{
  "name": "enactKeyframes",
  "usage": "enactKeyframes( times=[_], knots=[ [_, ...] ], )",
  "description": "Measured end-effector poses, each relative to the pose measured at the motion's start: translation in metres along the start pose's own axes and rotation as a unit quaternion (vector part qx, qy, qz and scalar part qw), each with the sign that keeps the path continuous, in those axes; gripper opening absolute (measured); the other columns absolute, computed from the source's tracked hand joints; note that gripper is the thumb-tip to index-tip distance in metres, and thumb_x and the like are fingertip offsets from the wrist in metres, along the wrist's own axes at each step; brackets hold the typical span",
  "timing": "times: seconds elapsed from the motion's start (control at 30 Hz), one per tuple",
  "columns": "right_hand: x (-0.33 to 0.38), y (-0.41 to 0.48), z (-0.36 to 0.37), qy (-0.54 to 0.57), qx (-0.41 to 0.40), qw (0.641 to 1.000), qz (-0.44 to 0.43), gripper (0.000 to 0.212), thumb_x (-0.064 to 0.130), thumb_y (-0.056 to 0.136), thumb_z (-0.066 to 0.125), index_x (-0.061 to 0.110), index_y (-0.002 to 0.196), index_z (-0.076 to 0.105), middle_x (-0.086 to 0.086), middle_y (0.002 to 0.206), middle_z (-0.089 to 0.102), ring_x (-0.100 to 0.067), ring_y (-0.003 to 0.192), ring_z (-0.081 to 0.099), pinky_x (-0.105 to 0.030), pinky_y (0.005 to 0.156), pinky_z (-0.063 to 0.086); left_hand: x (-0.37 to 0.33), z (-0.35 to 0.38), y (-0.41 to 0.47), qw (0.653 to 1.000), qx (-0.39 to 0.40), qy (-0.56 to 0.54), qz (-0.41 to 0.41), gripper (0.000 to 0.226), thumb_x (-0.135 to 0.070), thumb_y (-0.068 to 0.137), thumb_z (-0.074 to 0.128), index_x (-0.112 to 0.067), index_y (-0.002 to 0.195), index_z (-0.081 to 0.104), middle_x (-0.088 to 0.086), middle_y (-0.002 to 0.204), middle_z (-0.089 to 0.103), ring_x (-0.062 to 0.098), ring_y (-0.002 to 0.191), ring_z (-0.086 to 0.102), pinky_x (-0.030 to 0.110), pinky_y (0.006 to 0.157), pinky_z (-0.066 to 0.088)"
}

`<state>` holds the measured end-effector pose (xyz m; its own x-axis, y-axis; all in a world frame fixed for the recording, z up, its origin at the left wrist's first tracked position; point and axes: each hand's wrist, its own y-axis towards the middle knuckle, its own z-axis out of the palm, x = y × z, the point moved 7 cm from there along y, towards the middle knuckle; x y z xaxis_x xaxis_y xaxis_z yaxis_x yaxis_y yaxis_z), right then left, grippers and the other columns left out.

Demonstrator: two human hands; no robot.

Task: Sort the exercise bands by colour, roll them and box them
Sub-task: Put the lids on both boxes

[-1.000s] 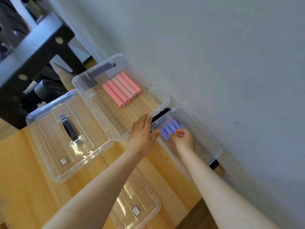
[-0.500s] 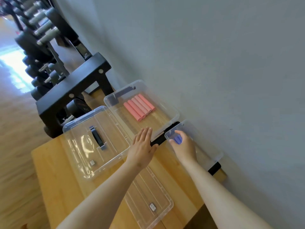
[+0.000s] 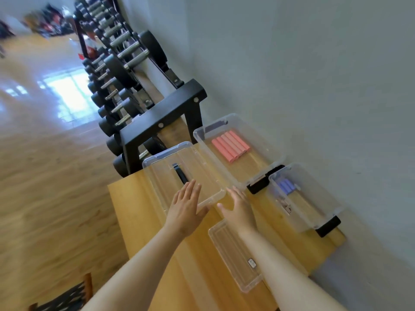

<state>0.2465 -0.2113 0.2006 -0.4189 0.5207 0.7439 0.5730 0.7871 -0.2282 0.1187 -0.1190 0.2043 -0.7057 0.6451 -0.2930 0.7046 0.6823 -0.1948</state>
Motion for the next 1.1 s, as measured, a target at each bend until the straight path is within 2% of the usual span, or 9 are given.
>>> enactKeyframes(
  times=[0.23, 0.57, 0.77, 0.93, 1.1],
  knots=[
    [0.012, 0.006, 0.031, -0.025, 0.031, 0.999, -0.029, 0.063, 0.036, 0.094, 0.060, 0.023, 0.149, 0.033, 0.004, 0.160, 0.021, -0.010, 0.149, 0.010, -0.031, 0.120, 0.013, 0.030, -0.001, 0.003, 1.000, -0.004, -0.010, -0.029, 0.074, -0.057, 0.099, 0.031, -0.020, 0.157, 0.003, 0.000, 0.164, -0.005, 0.017, 0.151, -0.007, 0.036, 0.122, 0.001],
    [-0.012, 0.070, 0.052, -0.027, 0.061, 0.998, -0.017, 0.060, 0.036, 0.093, 0.061, 0.020, 0.147, 0.038, 0.002, 0.158, 0.028, -0.013, 0.148, 0.016, -0.030, 0.119, 0.015, 0.050, 0.024, 0.057, 0.998, 0.026, -0.001, -0.060, 0.070, -0.052, 0.100, 0.035, -0.022, 0.156, 0.006, 0.000, 0.164, -0.002, 0.019, 0.151, -0.003, 0.036, 0.121, 0.005],
    [-0.024, 0.096, 0.070, -0.029, 0.051, 0.998, 0.004, 0.055, 0.033, 0.092, 0.064, 0.017, 0.141, 0.044, 0.002, 0.152, 0.038, -0.012, 0.143, 0.027, -0.027, 0.116, 0.024, 0.071, 0.052, 0.085, 0.996, 0.058, -0.019, -0.059, 0.063, -0.048, 0.101, 0.038, -0.030, 0.155, 0.010, -0.002, 0.164, 0.001, 0.023, 0.151, 0.004, 0.041, 0.120, 0.013],
    [-0.026, 0.122, 0.098, -0.032, 0.001, 0.999, 0.023, 0.048, 0.032, 0.091, 0.065, 0.017, 0.135, 0.052, 0.002, 0.146, 0.046, -0.012, 0.138, 0.037, -0.024, 0.109, 0.031, 0.117, 0.077, 0.120, 0.991, 0.053, -0.085, -0.088, 0.065, -0.041, 0.103, 0.038, -0.018, 0.156, 0.009, 0.001, 0.164, 0.007, 0.022, 0.150, 0.006, 0.042, 0.120, 0.018],
    [-0.012, 0.160, 0.152, -0.021, -0.013, 0.999, 0.031, 0.048, 0.027, 0.089, 0.067, 0.012, 0.133, 0.054, -0.001, 0.140, 0.051, -0.015, 0.134, 0.042, -0.018, 0.105, 0.028, 0.160, 0.099, 0.158, 0.991, 0.046, -0.115, -0.057, 0.061, -0.033, 0.103, 0.040, -0.016, 0.155, 0.013, -0.001, 0.162, 0.014, 0.018, 0.148, 0.010, 0.034, 0.117, 0.015]
  ],
)
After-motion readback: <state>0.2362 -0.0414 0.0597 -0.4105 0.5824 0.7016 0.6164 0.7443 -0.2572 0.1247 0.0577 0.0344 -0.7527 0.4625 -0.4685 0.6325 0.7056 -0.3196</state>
